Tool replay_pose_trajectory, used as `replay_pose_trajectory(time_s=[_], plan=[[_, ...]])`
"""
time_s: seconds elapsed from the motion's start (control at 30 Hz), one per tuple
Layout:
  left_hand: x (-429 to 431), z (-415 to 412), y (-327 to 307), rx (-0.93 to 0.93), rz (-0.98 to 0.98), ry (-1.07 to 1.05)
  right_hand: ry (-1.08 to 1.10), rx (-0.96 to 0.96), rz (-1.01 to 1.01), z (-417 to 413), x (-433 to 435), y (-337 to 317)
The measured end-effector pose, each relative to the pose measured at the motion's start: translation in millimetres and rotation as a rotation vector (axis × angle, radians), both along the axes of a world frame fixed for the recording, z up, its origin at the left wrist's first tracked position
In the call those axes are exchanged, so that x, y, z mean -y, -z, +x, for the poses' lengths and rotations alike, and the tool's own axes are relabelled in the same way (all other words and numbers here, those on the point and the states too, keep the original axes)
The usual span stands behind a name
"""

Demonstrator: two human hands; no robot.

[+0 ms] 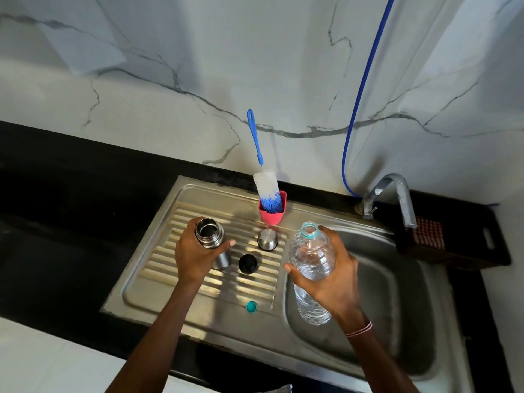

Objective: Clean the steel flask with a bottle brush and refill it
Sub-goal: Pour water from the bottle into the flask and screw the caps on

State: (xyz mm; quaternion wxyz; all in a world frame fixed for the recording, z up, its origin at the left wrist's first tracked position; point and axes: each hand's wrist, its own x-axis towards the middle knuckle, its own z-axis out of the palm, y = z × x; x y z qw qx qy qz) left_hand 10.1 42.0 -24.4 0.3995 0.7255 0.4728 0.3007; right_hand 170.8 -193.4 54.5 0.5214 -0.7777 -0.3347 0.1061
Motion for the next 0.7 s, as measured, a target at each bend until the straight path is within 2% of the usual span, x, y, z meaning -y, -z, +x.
replay_pose_trajectory(time_s=[0.5, 0.7], plan=[[-4.2, 2.1, -6.8, -0.017, -0.010, 0.019, 0.001, 0.014, -0.028, -4.5, 0.8, 0.8], [-1.7, 2.6, -7.8, 0.033, -0.047, 0.047, 0.012, 0.034, -0.052, -7.3, 0.7, 2.2]])
